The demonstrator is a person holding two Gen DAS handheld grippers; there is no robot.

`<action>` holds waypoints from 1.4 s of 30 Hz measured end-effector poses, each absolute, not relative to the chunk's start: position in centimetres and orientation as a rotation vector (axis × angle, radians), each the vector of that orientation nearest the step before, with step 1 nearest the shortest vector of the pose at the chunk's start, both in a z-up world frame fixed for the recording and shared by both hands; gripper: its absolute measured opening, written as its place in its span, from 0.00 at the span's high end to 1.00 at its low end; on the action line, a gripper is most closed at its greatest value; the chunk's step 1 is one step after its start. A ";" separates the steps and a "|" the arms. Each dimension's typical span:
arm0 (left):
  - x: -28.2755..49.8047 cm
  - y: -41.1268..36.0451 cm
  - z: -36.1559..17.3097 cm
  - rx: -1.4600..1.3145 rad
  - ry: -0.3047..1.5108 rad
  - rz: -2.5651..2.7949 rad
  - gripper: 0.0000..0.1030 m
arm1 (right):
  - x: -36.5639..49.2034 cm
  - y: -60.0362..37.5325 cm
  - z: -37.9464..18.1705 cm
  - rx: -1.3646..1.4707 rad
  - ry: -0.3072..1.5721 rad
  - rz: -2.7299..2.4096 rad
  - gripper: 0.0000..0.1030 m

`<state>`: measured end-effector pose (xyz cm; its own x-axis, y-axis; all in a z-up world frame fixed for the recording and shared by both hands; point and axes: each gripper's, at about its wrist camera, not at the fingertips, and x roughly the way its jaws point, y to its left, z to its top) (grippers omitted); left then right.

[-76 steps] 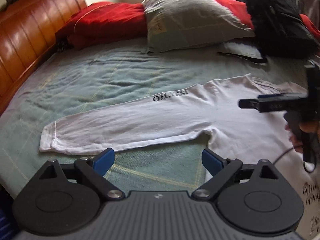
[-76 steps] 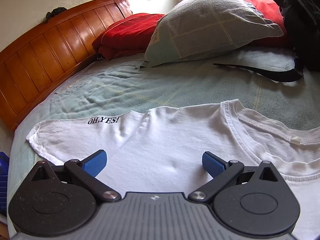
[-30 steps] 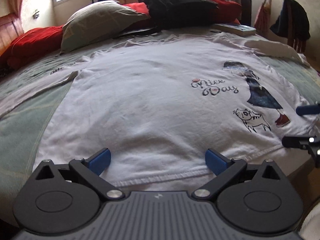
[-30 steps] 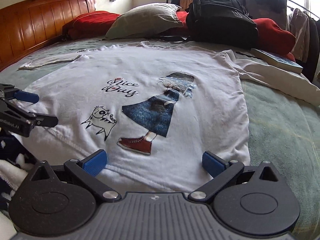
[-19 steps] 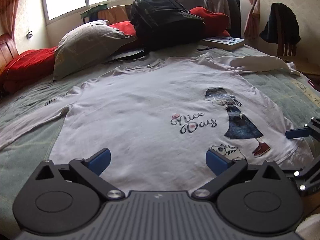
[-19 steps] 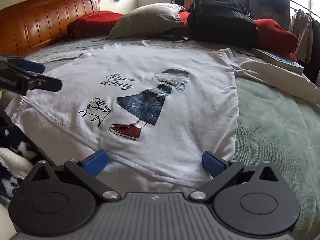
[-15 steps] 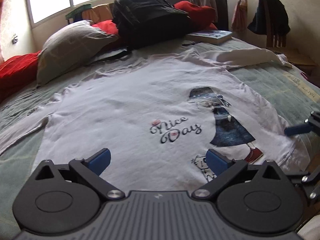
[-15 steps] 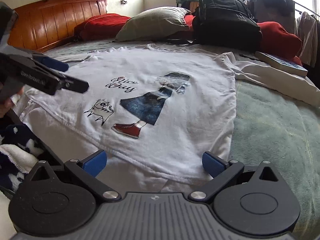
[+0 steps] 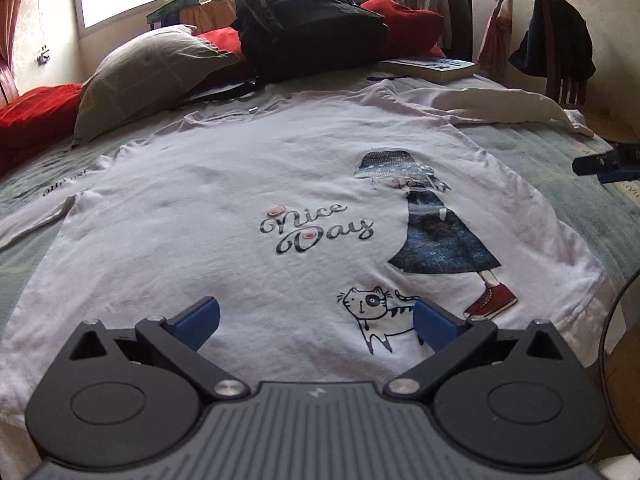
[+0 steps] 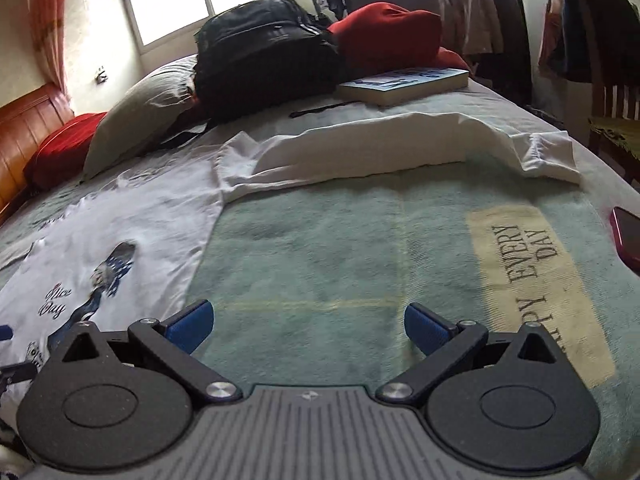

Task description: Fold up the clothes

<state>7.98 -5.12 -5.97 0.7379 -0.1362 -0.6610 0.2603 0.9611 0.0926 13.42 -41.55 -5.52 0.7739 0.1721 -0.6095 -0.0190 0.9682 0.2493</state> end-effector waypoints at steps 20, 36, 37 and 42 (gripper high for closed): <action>7.4 -8.8 -5.3 0.266 0.669 -0.262 0.01 | 24.5 -60.9 -9.0 0.979 0.475 -0.084 0.00; 8.2 -8.3 -5.9 0.246 0.699 -0.252 0.01 | 29.0 -66.1 -9.4 0.904 0.470 -0.235 0.28; 8.2 -8.4 -6.0 0.247 0.700 -0.252 0.01 | 28.9 -66.1 -9.4 0.879 0.492 -0.258 0.43; 8.4 -8.5 -6.1 0.247 0.707 -0.256 0.01 | 28.9 -65.8 -8.7 0.770 0.555 -0.279 0.74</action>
